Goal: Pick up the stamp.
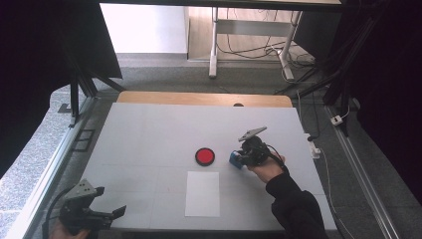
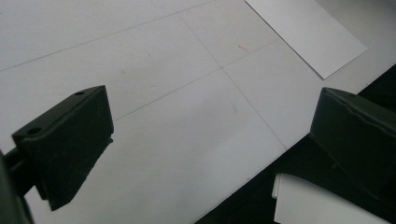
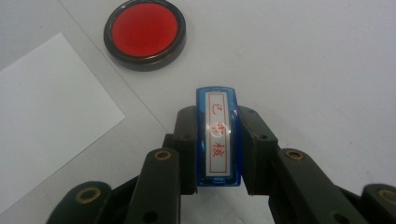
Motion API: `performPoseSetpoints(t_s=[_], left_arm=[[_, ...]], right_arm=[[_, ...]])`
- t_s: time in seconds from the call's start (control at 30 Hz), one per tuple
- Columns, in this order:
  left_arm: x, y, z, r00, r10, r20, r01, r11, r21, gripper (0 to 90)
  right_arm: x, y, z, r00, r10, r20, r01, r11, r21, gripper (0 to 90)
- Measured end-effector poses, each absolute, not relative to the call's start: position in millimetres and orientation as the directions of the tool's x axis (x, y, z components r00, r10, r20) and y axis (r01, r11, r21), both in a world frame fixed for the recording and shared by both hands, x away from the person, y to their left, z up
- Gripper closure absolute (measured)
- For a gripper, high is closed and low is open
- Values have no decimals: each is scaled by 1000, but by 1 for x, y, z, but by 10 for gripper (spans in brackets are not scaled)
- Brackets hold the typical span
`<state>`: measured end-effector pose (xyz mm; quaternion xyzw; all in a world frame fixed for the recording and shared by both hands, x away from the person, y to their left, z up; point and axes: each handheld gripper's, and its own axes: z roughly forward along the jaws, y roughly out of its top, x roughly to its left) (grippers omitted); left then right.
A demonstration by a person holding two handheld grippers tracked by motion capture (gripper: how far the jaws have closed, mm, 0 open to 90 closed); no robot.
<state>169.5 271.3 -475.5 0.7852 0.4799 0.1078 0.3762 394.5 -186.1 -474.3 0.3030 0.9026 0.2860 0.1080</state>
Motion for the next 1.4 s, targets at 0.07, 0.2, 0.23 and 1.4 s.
performPoseSetpoints(t_s=[0.07, 0.2, 0.23, 1.4], left_arm=[[169, 271, -476, 516, 835, -192, 673, -257, 694, 0], [169, 271, -475, 517, 835, -191, 673, -257, 694, 0], [169, 271, -475, 516, 835, -191, 672, -257, 694, 0], [170, 271, -475, 524, 828, -199, 671, -256, 696, 0]], right_arm=[[394, -186, -474, -793, 608, -23, 483, 652, 584, 710], [391, -185, -471, -796, 605, -24, 475, 649, 593, 710], [390, -185, -469, -797, 604, -19, 474, 644, 601, 710], [354, -176, -433, -856, 516, 16, 378, 605, 700, 710]])
